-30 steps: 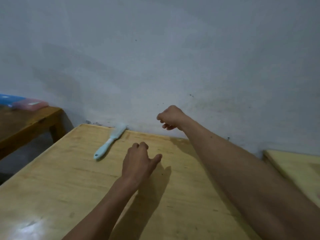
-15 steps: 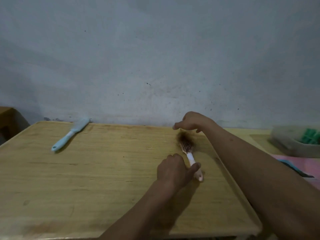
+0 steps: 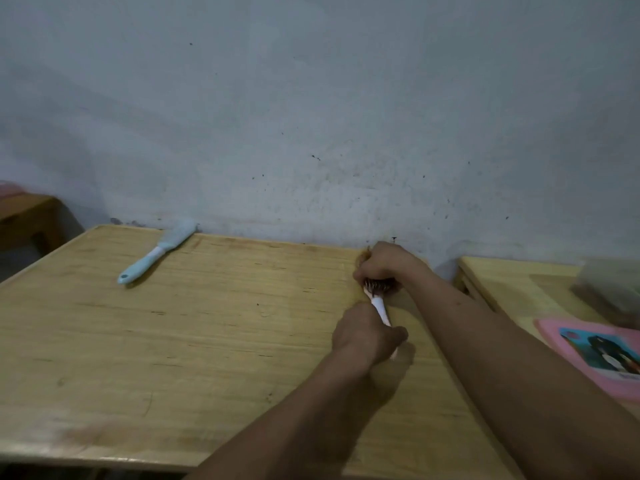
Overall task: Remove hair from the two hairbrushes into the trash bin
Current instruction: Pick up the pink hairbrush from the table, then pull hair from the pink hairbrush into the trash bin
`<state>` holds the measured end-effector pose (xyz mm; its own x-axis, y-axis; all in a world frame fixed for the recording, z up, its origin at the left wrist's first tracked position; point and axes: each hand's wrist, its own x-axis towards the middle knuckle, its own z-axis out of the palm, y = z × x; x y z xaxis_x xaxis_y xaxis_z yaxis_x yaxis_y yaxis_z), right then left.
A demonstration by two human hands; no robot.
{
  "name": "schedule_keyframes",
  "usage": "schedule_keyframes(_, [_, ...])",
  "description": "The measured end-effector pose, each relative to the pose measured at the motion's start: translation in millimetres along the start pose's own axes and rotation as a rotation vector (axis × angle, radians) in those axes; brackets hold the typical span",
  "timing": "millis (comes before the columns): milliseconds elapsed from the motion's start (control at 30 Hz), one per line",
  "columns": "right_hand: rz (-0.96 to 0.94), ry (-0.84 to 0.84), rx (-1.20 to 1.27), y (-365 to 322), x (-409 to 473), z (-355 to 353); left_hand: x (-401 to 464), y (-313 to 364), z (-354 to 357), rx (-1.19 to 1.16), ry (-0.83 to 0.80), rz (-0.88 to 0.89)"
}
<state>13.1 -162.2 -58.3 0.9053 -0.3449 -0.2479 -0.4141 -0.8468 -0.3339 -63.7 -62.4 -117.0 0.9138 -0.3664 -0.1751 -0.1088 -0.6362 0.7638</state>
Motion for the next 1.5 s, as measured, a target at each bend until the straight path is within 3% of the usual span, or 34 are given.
schedule_keyframes(133, [-0.049, 0.045, 0.128, -32.7, -7.6, -7.9, 2.4, -10.1, -26.8, -0.549, -0.07, -0.216])
schedule_keyframes(233, [-0.11, 0.063, 0.177, -63.6, -19.1, -9.9, -6.4, -22.0, -48.1, -0.728, 0.0, -0.211])
schedule_keyframes(467, [-0.284, -0.047, 0.242, -141.1, -59.8, 7.2, -61.8, -73.6, -111.8, -0.65, 0.285, -0.111])
schedule_keyframes(633, [-0.408, -0.185, 0.305, -201.8, -93.9, 28.8, -119.9, -131.2, -159.3, -0.606, 0.468, -0.143])
schedule_keyframes(800, [-0.534, -0.378, 0.318, -258.5, -134.1, 61.2, -185.7, -190.7, -191.1, -0.617, 0.552, -0.246])
schedule_keyframes(967, [-0.64, -0.577, 0.231, -308.4, -177.9, 110.0, -255.2, -245.8, -212.6, -0.615, 0.613, -0.382])
schedule_keyframes(1167, [-0.827, -0.697, 0.0, -357.9, -226.9, 167.3, -322.1, -297.5, -208.8, -0.647, 0.84, -0.458])
schedule_keyframes(1333, [-0.996, -0.757, -0.155, -384.8, -266.6, 210.9, -372.7, -321.9, -189.5, -0.267, 1.145, -0.696])
schedule_keyframes(1500, [-1.138, -0.73, -0.226, -402.8, -309.1, 257.6, -413.8, -339.7, -168.7, -0.053, 1.25, -0.89])
